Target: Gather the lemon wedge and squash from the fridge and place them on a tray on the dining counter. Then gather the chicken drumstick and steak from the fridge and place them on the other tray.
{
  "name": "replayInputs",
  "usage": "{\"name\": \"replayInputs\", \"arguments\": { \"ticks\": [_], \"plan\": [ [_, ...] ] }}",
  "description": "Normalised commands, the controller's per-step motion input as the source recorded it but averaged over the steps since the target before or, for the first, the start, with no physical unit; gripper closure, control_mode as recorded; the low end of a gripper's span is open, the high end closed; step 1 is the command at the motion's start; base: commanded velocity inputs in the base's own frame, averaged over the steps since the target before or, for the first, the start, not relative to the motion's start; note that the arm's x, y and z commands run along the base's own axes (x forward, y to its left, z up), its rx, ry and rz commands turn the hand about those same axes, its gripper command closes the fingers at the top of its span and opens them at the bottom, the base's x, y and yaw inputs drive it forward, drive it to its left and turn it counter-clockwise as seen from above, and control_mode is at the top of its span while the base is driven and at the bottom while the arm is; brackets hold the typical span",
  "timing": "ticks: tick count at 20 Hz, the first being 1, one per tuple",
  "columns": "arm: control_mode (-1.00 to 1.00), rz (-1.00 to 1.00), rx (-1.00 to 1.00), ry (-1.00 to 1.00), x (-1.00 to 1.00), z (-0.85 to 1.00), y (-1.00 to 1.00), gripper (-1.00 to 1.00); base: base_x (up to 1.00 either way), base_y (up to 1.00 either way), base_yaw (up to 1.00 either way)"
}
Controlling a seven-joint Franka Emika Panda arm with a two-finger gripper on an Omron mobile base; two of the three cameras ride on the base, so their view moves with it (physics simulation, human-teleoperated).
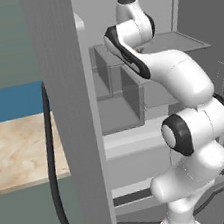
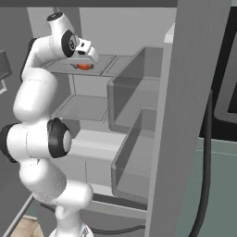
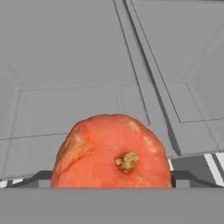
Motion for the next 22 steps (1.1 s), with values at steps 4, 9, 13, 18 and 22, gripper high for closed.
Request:
{"name": "replayInputs", "arguments": {
  "ticks": [4, 9, 13, 18, 22],
  "plan": [
    [-1.0, -0.07, 0.02, 0.0, -1.0, 0.0, 0.0, 1.0, 0.0, 0.0, 0.0],
    [-1.0, -0.1, 0.03, 0.07, -1.0, 0.0, 0.0, 1.0, 0.0, 0.0, 0.0],
    [-1.0, -0.08, 0.04, 0.08, -1.0, -0.05, -0.06, 1.0, 0.0, 0.0, 0.0],
    [-1.0, -0.06, 0.05, 0.07, -1.0, -0.05, -0.08, 1.0, 0.0, 0.0, 0.0],
    [-1.0, -0.04, 0.05, 0.06, -1.0, -0.09, -0.11, 1.0, 0.0, 0.0, 0.0]
  ]
}}
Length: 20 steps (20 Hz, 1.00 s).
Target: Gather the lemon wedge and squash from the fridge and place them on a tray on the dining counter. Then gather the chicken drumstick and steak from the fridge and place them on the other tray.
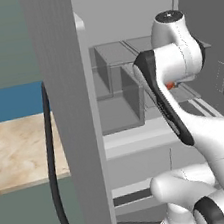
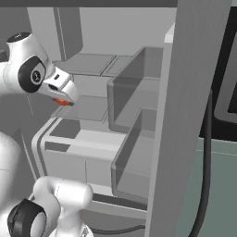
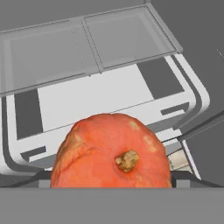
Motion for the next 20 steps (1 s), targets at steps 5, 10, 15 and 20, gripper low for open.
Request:
{"name": "replayInputs", "arguments": {
  "ticks": [5, 10, 15, 20],
  "plan": [
    [-1.0, -0.02, 0.04, 0.07, -1.0, -0.13, -0.11, 1.0, 0.0, 0.0, 0.0],
    [-1.0, 0.0, 0.03, 0.11, -1.0, -0.2, -0.07, 1.0, 0.0, 0.0, 0.0],
    [-1.0, 0.0, 0.02, 0.11, -1.0, -0.24, -0.05, 1.0, 0.0, 0.0, 0.0],
    [-1.0, -0.02, 0.01, 0.08, -0.97, -0.3, -0.01, 1.0, 0.0, 0.0, 0.0]
  ]
}}
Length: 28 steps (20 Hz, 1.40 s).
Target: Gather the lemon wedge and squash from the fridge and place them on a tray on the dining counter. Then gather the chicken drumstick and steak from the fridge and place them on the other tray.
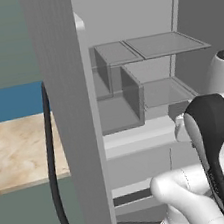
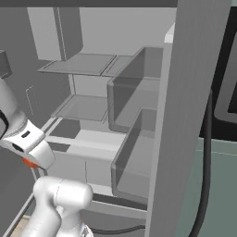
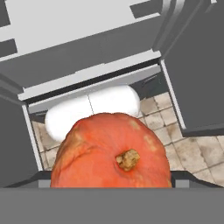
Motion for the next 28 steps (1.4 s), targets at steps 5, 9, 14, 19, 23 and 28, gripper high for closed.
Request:
{"name": "replayInputs", "arguments": {
  "ticks": [5, 9, 14, 19, 23, 28],
  "plan": [
    [-1.0, -0.01, 0.0, 0.0, -0.08, -0.01, 0.0, 1.0, 0.0, 0.0, 0.0],
    [1.0, 0.0, 0.0, -0.01, -0.02, 0.0, 0.0, 1.0, -0.13, 0.0, -0.03],
    [1.0, 0.0, 0.0, 0.0, 0.0, 0.0, 0.0, 1.0, -0.66, 0.21, -0.42],
    [1.0, 0.0, 0.0, 0.0, 0.0, 0.0, 0.0, 1.0, -0.55, 0.23, -0.62],
    [1.0, 0.0, 0.0, 0.0, 0.0, 0.0, 0.0, 1.0, -0.21, 0.1, -0.72],
    [1.0, 0.0, 0.0, 0.0, 0.0, 0.0, 0.0, 1.0, -0.21, 0.0, -0.66]
  ]
}}
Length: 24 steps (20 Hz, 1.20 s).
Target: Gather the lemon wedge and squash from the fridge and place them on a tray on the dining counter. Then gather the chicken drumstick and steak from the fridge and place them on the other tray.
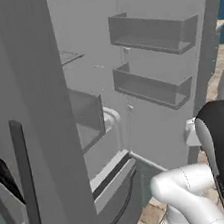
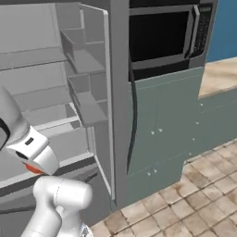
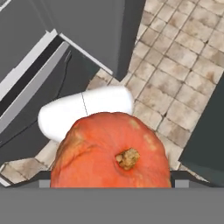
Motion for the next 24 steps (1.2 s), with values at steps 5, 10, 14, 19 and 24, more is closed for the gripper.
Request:
{"name": "replayInputs", "arguments": {
  "ticks": [5, 10, 14, 19, 24],
  "plan": [
    [1.0, 0.0, 0.0, 0.0, 0.0, 0.0, 0.0, 1.0, -0.3, -0.1, -0.59],
    [1.0, 0.0, 0.0, 0.0, 0.0, 0.0, 0.0, 1.0, -0.69, -0.28, -0.42],
    [1.0, 0.0, 0.0, 0.0, 0.0, 0.0, 0.0, 1.0, -0.74, -0.24, -0.4],
    [1.0, 0.0, 0.0, 0.0, 0.0, 0.0, 0.0, 1.0, 0.0, -0.5, -0.48],
    [1.0, 0.0, 0.0, 0.0, 0.0, 0.0, 0.0, 1.0, 0.26, -0.17, -0.58]
  ]
}}
